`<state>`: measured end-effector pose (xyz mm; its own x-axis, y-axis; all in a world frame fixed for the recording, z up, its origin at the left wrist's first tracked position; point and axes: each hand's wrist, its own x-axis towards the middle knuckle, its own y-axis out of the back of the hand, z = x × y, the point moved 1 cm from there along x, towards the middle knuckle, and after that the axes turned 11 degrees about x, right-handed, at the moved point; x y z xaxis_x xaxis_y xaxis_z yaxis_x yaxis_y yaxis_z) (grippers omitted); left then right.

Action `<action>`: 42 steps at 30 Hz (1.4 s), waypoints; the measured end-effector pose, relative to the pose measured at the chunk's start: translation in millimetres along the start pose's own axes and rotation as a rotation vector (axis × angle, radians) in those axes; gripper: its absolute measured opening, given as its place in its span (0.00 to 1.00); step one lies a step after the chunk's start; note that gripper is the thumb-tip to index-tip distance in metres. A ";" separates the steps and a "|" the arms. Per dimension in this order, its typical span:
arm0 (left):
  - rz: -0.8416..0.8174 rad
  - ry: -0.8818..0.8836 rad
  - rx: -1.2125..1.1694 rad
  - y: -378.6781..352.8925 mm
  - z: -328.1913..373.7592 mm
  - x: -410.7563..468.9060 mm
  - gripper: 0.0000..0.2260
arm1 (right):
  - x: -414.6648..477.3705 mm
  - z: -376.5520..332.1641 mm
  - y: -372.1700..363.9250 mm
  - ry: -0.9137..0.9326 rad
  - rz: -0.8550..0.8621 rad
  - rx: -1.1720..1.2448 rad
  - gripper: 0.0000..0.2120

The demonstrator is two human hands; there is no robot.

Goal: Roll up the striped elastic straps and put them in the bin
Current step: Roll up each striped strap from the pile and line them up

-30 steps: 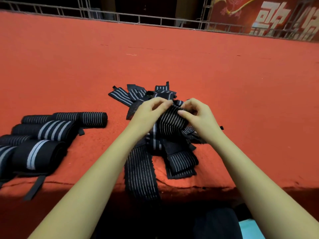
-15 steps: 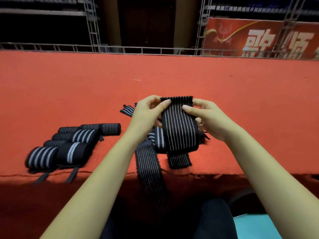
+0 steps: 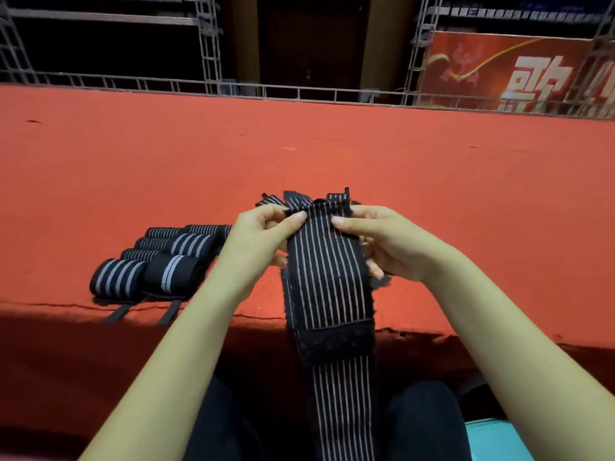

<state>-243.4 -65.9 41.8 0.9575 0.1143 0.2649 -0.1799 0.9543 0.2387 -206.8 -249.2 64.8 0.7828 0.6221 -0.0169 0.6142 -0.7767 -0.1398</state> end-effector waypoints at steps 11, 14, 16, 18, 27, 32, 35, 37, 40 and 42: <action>-0.014 0.273 0.224 -15.2 -148.1 34.4 0.06 | 75.8 138.5 36.3 -0.120 0.288 -0.320 0.05; 0.011 0.288 0.296 -18.0 -168.2 43.4 0.05 | 89.0 150.5 42.6 -0.005 0.372 -0.462 0.09; 0.027 0.260 0.386 -20.7 -174.0 49.3 0.04 | 95.7 152.9 44.3 0.054 0.411 -0.628 0.08; 0.034 0.255 0.446 -22.2 -177.5 55.3 0.03 | 102.2 153.9 44.5 0.095 0.437 -0.753 0.07; 0.068 0.206 0.356 -23.5 -192.8 69.4 0.04 | 117.9 163.8 47.7 0.091 0.537 -0.700 0.05; 0.086 0.162 0.223 -23.5 -196.3 67.8 0.05 | 108.6 179.9 54.8 0.119 0.545 -0.225 0.07; 0.090 0.128 0.145 -22.2 -192.0 62.5 0.05 | 105.9 186.8 57.5 0.140 0.512 -0.116 0.06; 0.075 0.126 0.089 -19.6 -190.6 59.7 0.05 | 104.6 187.5 58.7 0.138 0.484 -0.026 0.03; 0.050 0.113 0.083 -19.2 -190.2 58.4 0.05 | 99.4 182.3 54.6 0.170 0.438 0.060 0.04; 0.048 0.103 0.081 -20.7 -189.4 58.2 0.05 | 97.6 179.3 51.9 0.179 0.427 0.079 0.05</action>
<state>-141.2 -26.6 -124.7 0.9646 0.1911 0.1819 -0.2399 0.9222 0.3034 -116.5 -211.0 -121.7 0.9730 0.2163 0.0812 0.2295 -0.9452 -0.2322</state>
